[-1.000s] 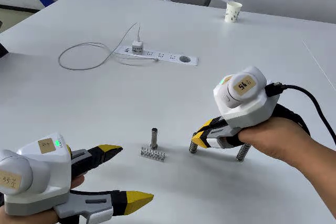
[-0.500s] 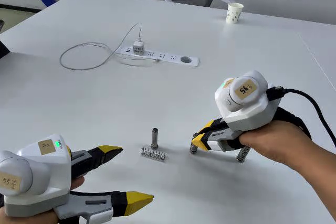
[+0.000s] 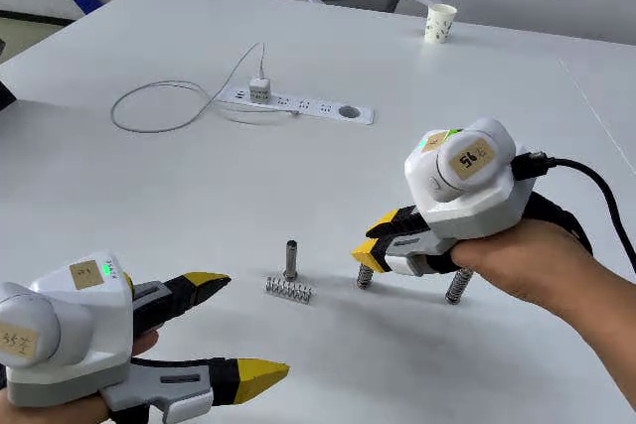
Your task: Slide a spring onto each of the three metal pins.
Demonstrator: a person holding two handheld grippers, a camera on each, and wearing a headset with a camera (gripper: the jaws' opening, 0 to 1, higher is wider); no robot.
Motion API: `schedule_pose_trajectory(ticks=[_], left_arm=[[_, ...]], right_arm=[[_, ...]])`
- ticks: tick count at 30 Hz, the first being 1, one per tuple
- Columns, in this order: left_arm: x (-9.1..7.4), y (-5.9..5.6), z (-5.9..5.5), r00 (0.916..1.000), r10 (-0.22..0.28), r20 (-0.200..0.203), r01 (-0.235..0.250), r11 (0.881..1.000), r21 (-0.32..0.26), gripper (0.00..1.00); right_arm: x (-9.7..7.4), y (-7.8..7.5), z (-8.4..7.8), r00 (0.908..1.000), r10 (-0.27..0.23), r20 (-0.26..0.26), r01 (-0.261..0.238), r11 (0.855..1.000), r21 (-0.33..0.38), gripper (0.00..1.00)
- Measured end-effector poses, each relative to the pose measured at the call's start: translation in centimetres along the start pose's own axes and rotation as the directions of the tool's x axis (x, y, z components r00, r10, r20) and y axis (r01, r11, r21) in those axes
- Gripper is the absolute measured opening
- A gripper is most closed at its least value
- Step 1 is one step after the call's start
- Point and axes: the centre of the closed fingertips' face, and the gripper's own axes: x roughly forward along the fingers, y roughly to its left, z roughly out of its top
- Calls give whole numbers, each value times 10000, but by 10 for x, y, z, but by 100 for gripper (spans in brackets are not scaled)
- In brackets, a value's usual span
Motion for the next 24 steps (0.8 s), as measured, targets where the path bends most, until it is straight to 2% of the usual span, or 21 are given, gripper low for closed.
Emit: schedule_pose_trajectory(ticks=[5,17,24], left_arm=[[-1,1,0,10000,31,24,-31,10000,2,74],[-2,0,0,10000,59,28,-59,10000,-7,74],[-3,0,1,9999,89,46,-89,10000,-25,74]], right_arm=[[4,9,6,9997,211,76,-209,9996,-183,18],[30,45,0,9931,1098,-400,-1125,9911,-715,18],[45,51,-8,9890,1323,-654,-1369,9880,-718,18]])
